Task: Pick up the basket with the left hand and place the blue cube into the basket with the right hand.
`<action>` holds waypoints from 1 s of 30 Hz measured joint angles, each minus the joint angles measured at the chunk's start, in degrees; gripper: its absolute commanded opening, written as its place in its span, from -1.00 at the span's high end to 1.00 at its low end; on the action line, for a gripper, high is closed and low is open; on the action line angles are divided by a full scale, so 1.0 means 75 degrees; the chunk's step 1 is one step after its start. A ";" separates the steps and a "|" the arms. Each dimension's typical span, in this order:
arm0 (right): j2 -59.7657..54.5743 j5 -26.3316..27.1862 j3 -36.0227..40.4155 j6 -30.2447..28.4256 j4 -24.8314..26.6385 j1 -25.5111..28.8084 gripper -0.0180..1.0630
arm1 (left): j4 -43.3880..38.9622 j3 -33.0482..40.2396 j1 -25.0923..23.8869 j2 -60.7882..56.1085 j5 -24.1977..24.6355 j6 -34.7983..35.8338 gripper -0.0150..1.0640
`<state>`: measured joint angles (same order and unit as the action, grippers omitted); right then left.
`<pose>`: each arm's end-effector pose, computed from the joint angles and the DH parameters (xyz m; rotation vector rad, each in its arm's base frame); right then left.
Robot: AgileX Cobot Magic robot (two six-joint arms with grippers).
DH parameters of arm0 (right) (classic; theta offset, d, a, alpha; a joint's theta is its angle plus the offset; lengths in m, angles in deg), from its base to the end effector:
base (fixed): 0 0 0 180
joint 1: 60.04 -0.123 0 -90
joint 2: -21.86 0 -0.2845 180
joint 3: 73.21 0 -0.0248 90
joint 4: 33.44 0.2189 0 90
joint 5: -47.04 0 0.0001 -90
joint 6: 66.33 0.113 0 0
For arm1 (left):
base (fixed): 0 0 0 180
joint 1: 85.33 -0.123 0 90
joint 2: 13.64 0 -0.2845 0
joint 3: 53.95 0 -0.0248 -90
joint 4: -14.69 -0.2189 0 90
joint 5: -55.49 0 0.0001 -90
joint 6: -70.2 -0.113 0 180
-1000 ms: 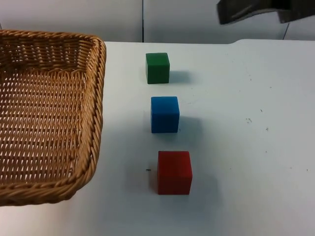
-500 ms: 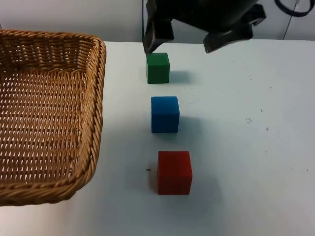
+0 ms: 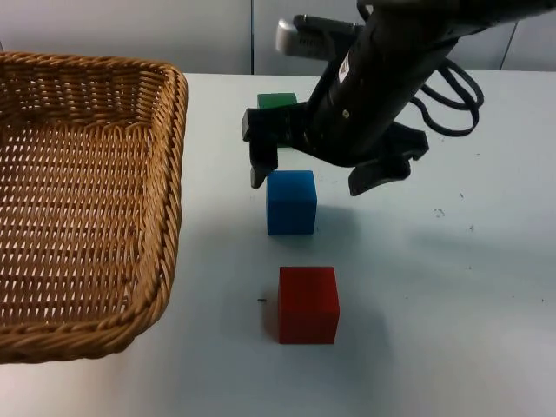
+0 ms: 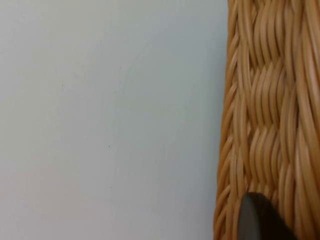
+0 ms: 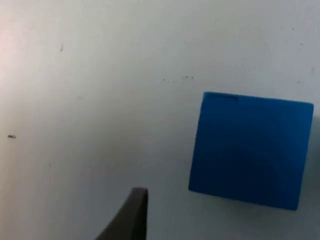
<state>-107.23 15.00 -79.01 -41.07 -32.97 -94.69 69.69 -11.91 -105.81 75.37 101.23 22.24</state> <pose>0.3477 0.2409 0.1417 -0.2173 2.7465 0.3078 0.2156 0.0097 0.1956 -0.2593 2.5993 -0.7413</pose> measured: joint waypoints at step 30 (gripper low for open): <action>-0.0915 0.1341 -0.0030 0.0939 -0.0356 0.0146 -0.14 | 0.0105 0.0000 0.0000 0.0000 0.0028 0.0000 0.98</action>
<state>-114.09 25.06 -79.24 -34.03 -35.64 -93.60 70.48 -11.91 -105.81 75.37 101.44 22.24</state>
